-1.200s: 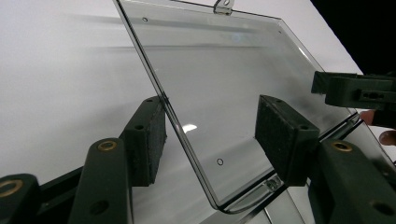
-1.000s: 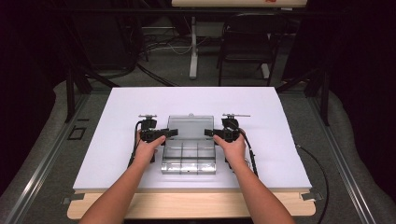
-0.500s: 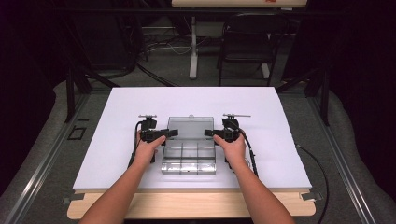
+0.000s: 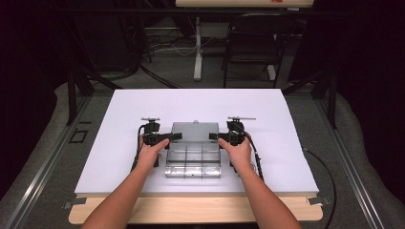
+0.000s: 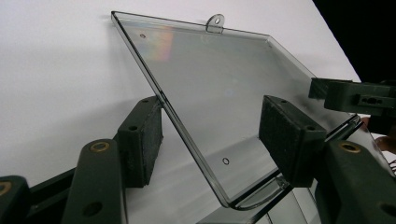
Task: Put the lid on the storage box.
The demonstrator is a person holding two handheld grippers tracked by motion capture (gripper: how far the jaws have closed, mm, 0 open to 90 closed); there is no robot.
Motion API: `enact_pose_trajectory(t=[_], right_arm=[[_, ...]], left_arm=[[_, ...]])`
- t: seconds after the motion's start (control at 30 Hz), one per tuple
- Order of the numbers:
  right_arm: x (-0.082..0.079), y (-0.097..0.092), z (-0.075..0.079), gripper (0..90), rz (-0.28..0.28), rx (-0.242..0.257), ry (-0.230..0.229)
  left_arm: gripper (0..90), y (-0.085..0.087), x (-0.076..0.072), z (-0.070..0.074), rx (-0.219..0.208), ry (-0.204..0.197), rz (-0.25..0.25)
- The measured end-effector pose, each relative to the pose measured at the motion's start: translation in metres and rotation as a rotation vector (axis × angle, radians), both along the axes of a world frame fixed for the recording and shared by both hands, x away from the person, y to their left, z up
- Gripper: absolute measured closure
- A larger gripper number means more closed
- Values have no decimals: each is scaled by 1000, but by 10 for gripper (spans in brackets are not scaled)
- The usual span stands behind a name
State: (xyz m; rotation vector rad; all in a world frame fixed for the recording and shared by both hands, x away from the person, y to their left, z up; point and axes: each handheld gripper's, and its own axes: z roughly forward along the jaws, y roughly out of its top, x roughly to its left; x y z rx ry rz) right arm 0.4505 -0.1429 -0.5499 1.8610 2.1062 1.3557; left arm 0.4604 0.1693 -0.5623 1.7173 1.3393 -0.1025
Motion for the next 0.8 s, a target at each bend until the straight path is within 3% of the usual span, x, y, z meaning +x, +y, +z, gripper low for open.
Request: enact_pose_trajectory(t=[0.8], right_arm=[[0,-2,0,470,4,9,13]], left_arm=[[402,0,0,0,1,2,5]])
